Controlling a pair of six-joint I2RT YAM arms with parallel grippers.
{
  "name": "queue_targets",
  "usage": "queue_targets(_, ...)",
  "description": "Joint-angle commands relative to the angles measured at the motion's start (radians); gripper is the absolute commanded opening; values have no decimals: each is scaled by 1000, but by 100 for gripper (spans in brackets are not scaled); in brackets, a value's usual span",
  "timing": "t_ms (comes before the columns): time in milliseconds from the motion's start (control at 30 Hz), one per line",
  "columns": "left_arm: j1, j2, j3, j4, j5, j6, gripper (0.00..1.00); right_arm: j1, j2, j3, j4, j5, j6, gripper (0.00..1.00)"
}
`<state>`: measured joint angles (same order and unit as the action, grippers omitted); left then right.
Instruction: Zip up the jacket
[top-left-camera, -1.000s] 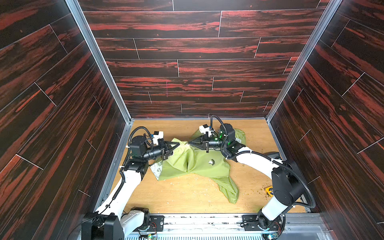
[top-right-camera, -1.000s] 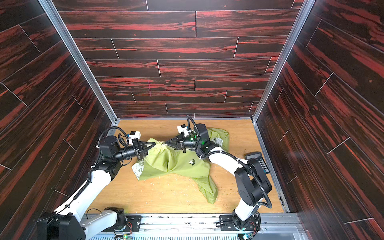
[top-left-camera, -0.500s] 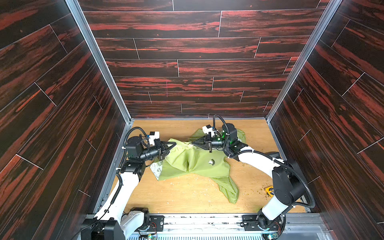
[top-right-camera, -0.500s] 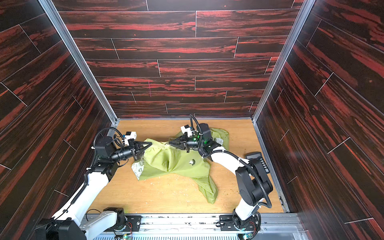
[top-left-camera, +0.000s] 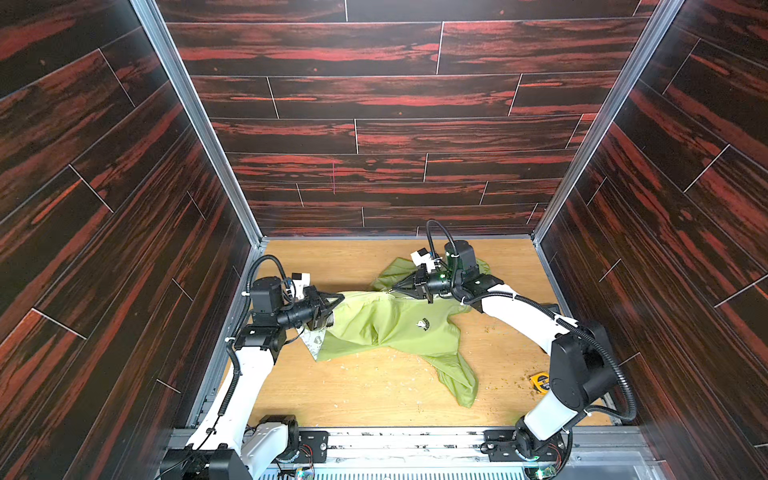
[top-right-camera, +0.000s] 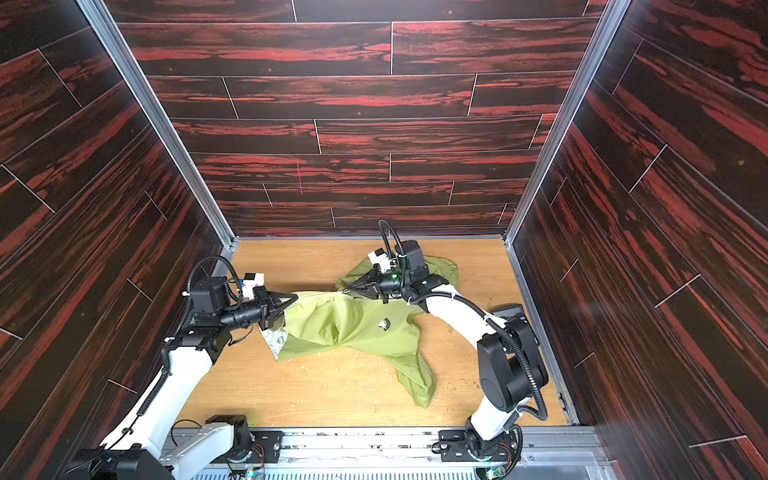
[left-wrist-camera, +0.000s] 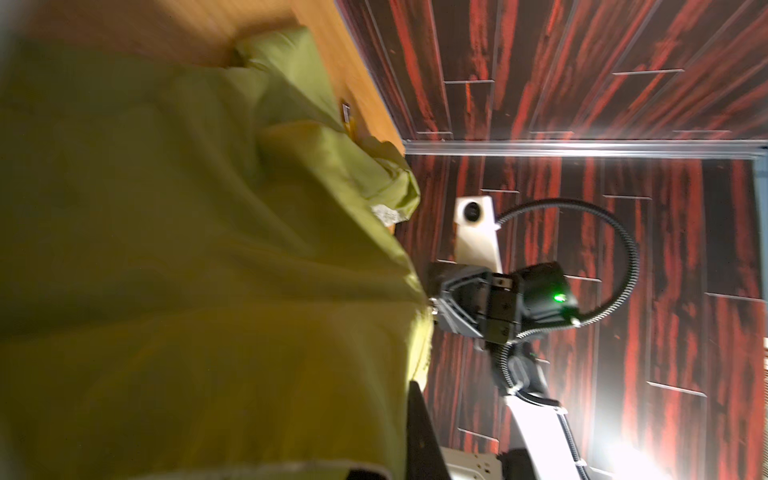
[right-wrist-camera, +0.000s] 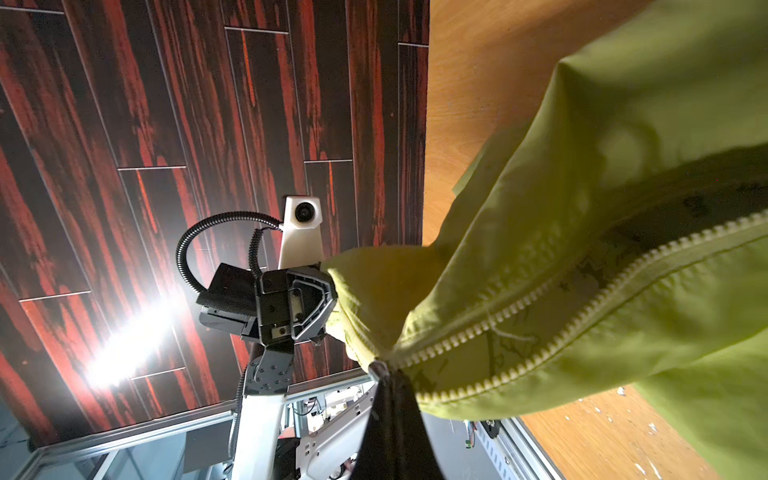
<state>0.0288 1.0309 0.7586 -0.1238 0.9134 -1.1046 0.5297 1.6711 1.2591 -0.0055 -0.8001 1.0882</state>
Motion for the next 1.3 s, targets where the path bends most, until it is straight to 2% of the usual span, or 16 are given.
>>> queue_targets(0, 23, -27, 34, -73, -76, 71, 0, -17, -32, 53, -140, 23, -106, 0)
queue_targets(267, 31, -29, 40, -107, -154, 102, 0, -29, -1, 158, -324, 69, -237, 0)
queue_targets(533, 34, -41, 65, -194, -298, 168, 0, -54, 36, 284, -522, 147, -376, 0)
queue_targets(700, 36, -31, 106, -299, -382, 236, 0, -79, 44, 323, -584, 189, -421, 0)
queue_targets(900, 36, -15, 129, -330, -392, 283, 0, -107, 45, 346, -631, 223, -457, 0)
queue_targets(1267, 37, -26, 168, -439, -504, 368, 0, -153, 49, 380, -722, 300, -522, 0)
